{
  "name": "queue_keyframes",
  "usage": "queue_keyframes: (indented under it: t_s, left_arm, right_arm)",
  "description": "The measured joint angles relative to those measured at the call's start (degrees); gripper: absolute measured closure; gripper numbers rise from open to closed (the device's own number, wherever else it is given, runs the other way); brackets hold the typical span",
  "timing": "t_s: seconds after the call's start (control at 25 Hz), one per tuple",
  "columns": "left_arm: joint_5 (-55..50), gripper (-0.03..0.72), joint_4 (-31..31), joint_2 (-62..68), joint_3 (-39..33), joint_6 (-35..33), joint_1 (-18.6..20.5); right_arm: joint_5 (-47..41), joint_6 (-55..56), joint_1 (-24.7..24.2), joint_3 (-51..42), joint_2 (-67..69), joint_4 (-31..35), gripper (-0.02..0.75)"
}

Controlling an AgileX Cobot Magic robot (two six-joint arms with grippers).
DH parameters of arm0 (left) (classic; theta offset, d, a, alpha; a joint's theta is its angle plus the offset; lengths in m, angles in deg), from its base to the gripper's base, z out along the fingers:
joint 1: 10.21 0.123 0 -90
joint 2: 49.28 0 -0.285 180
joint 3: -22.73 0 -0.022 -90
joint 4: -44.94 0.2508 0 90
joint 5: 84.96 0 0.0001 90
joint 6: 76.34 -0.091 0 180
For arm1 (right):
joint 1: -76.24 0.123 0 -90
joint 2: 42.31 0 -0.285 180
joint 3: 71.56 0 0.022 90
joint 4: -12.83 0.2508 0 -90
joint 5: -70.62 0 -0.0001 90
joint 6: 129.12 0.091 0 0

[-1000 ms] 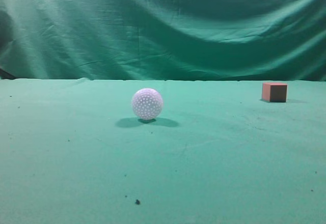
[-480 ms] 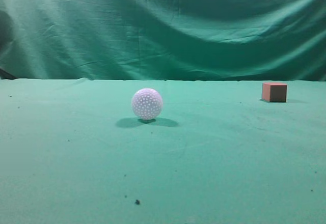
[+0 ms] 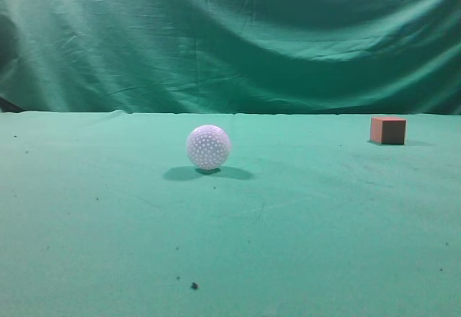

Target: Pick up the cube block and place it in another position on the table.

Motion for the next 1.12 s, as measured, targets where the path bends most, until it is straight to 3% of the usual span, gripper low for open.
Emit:
queue_keyframes:
  t_s: [0.2,0.48,1.12]
  left_arm:
    - [0.0,0.426,0.0,0.0,0.0,0.0,0.0]
    - [0.0,0.426,0.0,0.0,0.0,0.0,0.0]
    - [0.0,0.426,0.0,0.0,0.0,0.0,0.0]
  right_arm:
    - [13.0,0.2,-5.7,-16.5,-12.9,-0.2,0.738]
    - [15.3,0.4,-11.6,-30.5,-28.1,3.1,0.738]
    - [15.4,0.4,-12.5,-31.9,-28.7,5.8,0.738]
